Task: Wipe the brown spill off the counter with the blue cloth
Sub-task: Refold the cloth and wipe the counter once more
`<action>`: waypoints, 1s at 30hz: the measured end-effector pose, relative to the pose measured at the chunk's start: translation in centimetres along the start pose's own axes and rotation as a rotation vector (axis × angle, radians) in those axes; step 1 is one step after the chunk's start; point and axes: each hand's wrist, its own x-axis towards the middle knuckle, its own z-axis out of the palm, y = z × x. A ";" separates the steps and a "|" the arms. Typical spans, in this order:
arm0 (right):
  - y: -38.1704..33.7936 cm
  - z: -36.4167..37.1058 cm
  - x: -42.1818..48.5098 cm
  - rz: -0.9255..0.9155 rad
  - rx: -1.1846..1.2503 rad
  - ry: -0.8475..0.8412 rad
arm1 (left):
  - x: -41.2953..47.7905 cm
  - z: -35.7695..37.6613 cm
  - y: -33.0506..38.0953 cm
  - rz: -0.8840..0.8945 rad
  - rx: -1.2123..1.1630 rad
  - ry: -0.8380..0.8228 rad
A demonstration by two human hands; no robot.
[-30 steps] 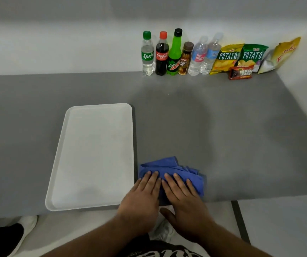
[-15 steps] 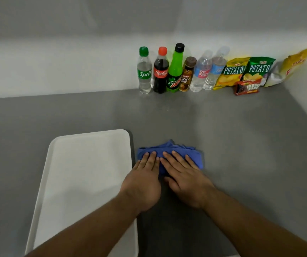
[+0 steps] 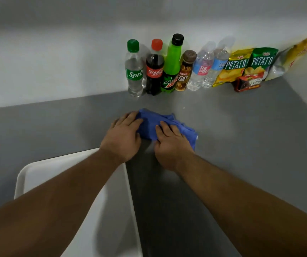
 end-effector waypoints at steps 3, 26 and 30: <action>0.2 -2.3 0.9 -0.094 -0.228 0.135 | -0.5 -0.5 -1.6 -0.077 -0.043 0.038; 15.8 -4.6 4.3 0.128 -0.015 0.312 | -0.7 0.0 -0.8 -0.081 0.013 0.087; 20.2 -5.8 3.2 0.300 0.009 0.342 | -1.5 0.3 0.3 -0.017 0.011 0.091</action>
